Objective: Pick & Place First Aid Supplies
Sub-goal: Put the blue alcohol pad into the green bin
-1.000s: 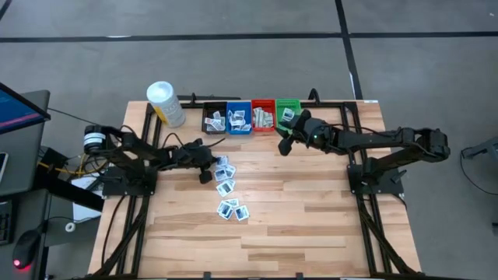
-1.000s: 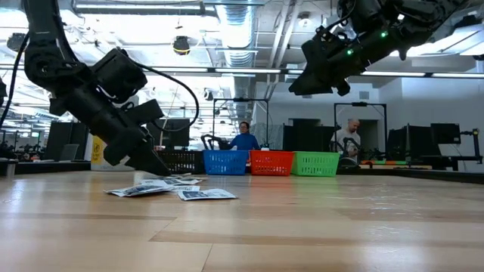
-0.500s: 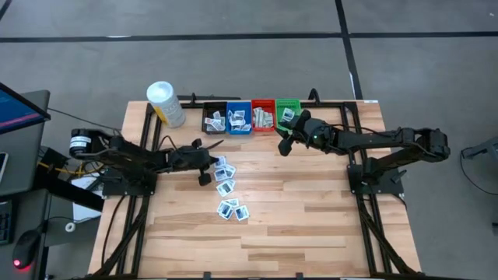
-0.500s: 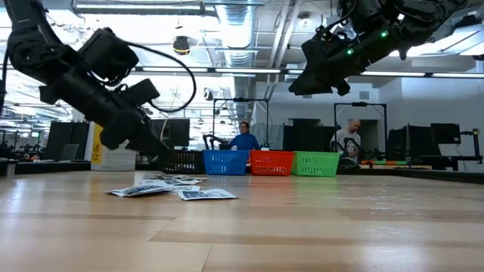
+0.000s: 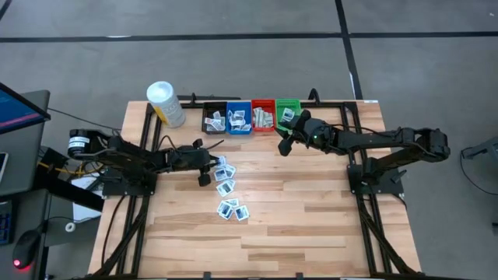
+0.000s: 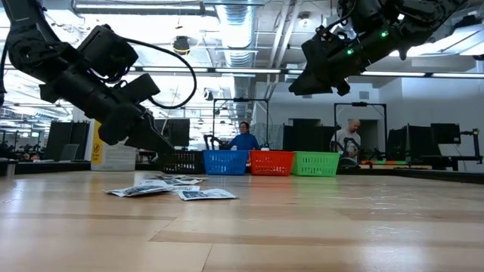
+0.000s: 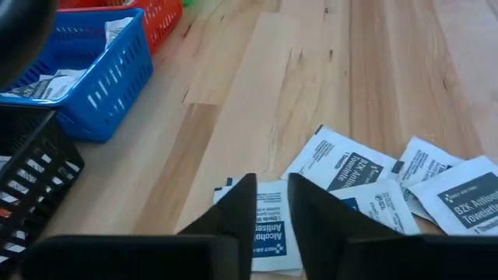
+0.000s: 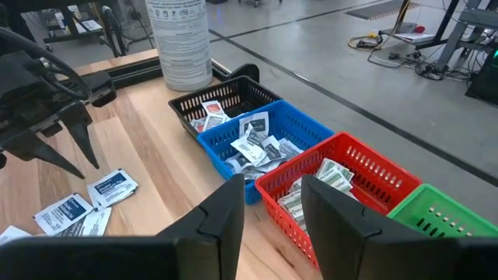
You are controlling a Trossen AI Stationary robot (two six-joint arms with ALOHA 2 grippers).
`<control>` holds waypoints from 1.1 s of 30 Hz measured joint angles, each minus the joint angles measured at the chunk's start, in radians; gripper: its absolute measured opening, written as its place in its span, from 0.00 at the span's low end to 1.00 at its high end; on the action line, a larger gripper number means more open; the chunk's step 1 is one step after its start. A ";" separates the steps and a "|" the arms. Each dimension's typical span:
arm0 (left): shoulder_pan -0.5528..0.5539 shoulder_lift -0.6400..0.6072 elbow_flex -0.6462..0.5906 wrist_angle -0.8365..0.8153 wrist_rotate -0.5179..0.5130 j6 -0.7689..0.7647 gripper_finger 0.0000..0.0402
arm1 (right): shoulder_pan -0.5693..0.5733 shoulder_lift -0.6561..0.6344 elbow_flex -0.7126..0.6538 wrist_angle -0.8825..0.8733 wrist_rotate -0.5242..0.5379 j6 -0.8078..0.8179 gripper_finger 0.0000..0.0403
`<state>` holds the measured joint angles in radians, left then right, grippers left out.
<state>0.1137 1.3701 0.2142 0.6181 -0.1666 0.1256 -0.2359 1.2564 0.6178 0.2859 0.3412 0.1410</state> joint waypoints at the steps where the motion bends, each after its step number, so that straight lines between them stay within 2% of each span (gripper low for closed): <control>1: 0.000 0.000 0.000 -0.001 0.000 -0.001 0.21 | 0.000 0.000 0.000 0.000 0.000 0.000 0.30; 7: 0.046 0.062 0.002 -0.004 -0.004 -0.027 0.33 | 0.000 0.000 0.000 0.011 0.000 0.000 0.30; 14: 0.097 0.205 0.006 0.044 -0.003 -0.060 0.35 | 0.000 0.000 0.000 0.014 -0.003 0.000 0.30; 18: 0.097 0.241 0.008 0.062 -0.001 -0.067 0.28 | 0.000 0.000 0.000 0.015 -0.003 0.000 0.31; 24: 0.088 0.232 0.004 0.058 0.005 -0.078 0.04 | 0.010 0.000 0.000 0.015 -0.003 0.000 0.31; 33: 0.024 0.148 -0.003 0.024 -0.068 -0.073 0.01 | 0.021 0.000 0.000 0.016 -0.003 -0.001 0.30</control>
<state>0.1382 1.5176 0.2111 0.6419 -0.2343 0.0530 -0.2153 1.2568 0.6178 0.3019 0.3382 0.1404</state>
